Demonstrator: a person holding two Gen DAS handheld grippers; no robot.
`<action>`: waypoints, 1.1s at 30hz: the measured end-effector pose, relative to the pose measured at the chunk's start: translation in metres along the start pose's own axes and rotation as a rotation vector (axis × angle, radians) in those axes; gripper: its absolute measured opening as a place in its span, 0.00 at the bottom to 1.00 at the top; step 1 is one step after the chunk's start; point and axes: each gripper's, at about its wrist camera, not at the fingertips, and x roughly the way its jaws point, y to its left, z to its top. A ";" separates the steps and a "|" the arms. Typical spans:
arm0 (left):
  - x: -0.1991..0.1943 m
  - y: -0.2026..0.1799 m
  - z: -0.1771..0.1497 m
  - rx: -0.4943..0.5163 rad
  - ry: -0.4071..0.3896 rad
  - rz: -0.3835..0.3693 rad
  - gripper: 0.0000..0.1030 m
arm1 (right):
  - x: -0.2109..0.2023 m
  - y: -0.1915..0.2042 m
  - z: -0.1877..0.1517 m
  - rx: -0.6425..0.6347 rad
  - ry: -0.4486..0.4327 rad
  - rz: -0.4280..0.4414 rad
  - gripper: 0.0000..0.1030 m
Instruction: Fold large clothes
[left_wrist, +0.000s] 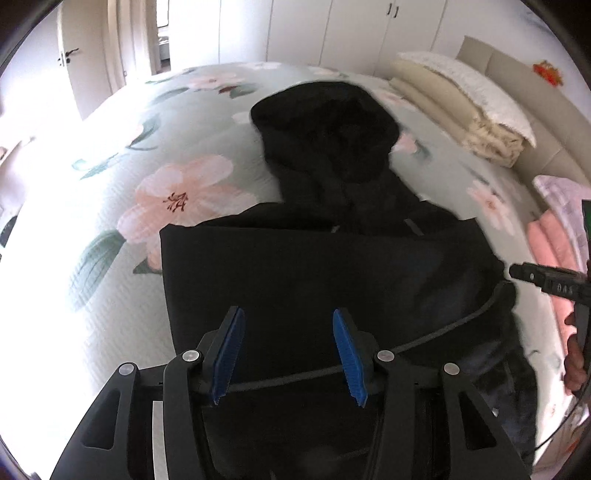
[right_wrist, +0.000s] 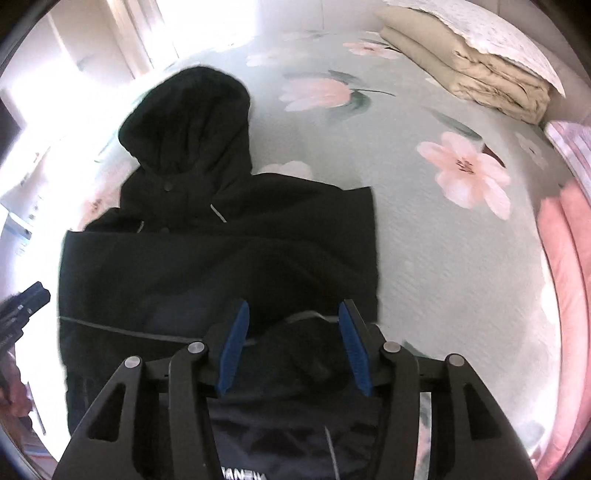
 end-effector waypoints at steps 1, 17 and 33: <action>0.014 0.004 -0.001 -0.009 0.022 0.004 0.50 | 0.015 0.003 -0.001 -0.002 0.014 0.004 0.52; 0.015 0.017 -0.016 -0.001 0.012 -0.079 0.50 | 0.034 0.035 -0.018 -0.075 0.070 -0.112 0.55; 0.032 -0.018 -0.024 -0.041 0.125 -0.120 0.50 | 0.070 0.135 -0.045 -0.215 0.209 0.120 0.54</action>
